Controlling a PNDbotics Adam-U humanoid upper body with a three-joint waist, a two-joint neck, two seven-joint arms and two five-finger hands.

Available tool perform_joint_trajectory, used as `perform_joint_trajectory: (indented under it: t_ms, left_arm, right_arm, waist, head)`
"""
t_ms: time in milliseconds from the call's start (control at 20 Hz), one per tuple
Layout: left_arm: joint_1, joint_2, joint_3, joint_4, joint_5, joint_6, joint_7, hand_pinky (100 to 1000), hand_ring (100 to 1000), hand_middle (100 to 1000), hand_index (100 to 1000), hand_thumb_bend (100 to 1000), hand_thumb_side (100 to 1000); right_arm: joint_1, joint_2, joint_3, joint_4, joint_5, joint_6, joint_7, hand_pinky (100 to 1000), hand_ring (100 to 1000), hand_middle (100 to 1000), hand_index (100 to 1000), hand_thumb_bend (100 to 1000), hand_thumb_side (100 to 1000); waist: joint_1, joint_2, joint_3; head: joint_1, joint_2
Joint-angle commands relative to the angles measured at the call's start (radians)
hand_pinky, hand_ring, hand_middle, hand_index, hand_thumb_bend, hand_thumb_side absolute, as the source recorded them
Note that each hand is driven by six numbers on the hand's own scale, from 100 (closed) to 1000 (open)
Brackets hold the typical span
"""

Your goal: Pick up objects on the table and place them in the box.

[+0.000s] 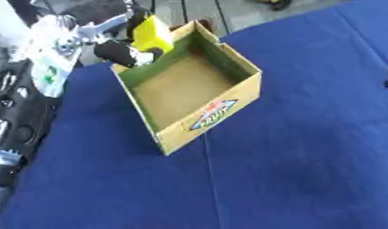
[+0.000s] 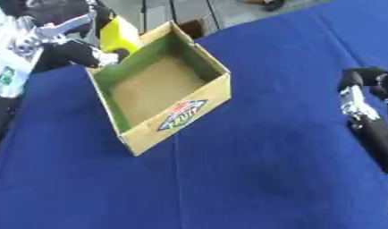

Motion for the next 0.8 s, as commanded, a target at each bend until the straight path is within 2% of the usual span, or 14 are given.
perform_joint_trajectory:
  t_ms: [50,300,400,800]
  left_arm:
    - [-0.037,0.01,0.01,0.016,-0.045,0.001,0.05,314,483,425,612,238,630]
    - [-0.061,-0.007,-0.002,0.072,-0.117,0.015,0.106,325,483,422,611,224,633]
    - [-0.065,-0.018,-0.012,0.091,-0.148,0.007,0.112,321,460,417,611,212,635]
    - [-0.058,-0.042,-0.027,0.105,-0.279,-0.019,0.18,332,473,432,616,187,648]
  right_arm:
    - [-0.022,0.013,0.01,-0.029,-0.01,-0.006,0.013,940,1000,664,793,100,842]
    - [-0.035,0.03,0.025,-0.031,-0.017,-0.011,0.031,941,1000,665,793,100,845]
    - [-0.037,0.034,0.028,-0.033,-0.019,-0.012,0.036,942,1000,664,793,100,846]
    - [-0.038,0.042,0.029,-0.039,-0.022,-0.011,0.041,944,1000,665,793,100,847]
  waist:
    - [-0.011,-0.02,-0.013]
    - [-0.011,-0.013,-0.049]
    - [-0.011,-0.008,-0.053]
    - [-0.011,0.002,-0.057]
  head:
    - [0.039,-0.008]
    - [0.066,-0.022]
    - [0.07,-0.029]
    - [0.063,-0.063]
